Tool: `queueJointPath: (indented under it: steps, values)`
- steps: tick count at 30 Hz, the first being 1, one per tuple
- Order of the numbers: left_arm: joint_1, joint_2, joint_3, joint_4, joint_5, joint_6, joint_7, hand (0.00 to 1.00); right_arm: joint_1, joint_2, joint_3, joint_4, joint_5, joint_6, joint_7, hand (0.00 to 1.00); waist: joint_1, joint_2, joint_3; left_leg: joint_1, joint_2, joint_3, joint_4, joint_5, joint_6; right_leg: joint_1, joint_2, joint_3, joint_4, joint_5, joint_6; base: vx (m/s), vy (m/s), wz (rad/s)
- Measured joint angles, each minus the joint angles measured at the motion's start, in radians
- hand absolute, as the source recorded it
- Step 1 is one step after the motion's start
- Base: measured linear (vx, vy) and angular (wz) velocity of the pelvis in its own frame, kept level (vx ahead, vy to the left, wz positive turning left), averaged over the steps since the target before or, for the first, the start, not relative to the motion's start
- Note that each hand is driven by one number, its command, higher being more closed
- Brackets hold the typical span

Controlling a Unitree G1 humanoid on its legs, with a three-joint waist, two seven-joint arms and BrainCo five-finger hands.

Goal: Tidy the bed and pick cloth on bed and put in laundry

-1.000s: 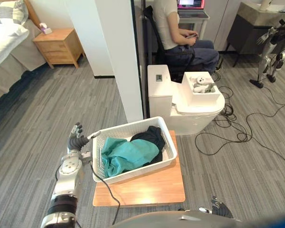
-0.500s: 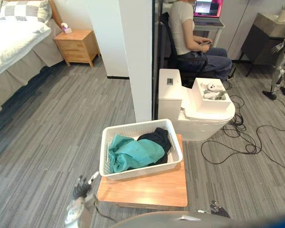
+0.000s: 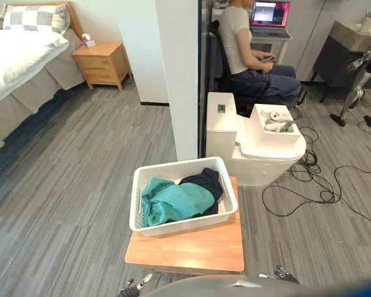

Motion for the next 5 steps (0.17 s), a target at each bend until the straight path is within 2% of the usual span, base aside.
queueJointPath:
  steps: [2, 3, 5]
  values:
    - [-0.009, -0.002, 0.000, 0.010, 0.017, 0.051, 0.022, 0.00, -0.001, 0.002, 0.000, 0.008, 0.000, -0.014, 0.025, 0.00, 0.000, 0.004, 0.000, -0.001, 0.001, 0.002, 0.000, -0.002, -0.002, 0.000, 0.002, 0.001, -0.002, 0.000, 0.000, 0.00, 0.000, 0.00]
    - [-0.009, -0.002, 0.000, 0.012, 0.017, 0.058, 0.024, 0.00, -0.001, 0.001, 0.000, 0.008, 0.000, -0.018, 0.027, 0.00, 0.000, 0.004, 0.000, 0.000, 0.001, 0.002, 0.000, -0.002, -0.002, 0.000, 0.002, 0.001, -0.002, 0.000, 0.000, 0.01, -0.006, -0.03]
    - [-0.011, -0.003, 0.001, 0.031, 0.040, 0.101, 0.041, 0.00, -0.001, 0.000, 0.001, 0.008, 0.001, -0.033, 0.040, 0.00, -0.002, 0.007, -0.002, 0.000, 0.003, 0.007, 0.000, -0.004, -0.005, 0.000, 0.003, 0.009, -0.004, 0.000, 0.000, 0.01, -0.003, -0.05]
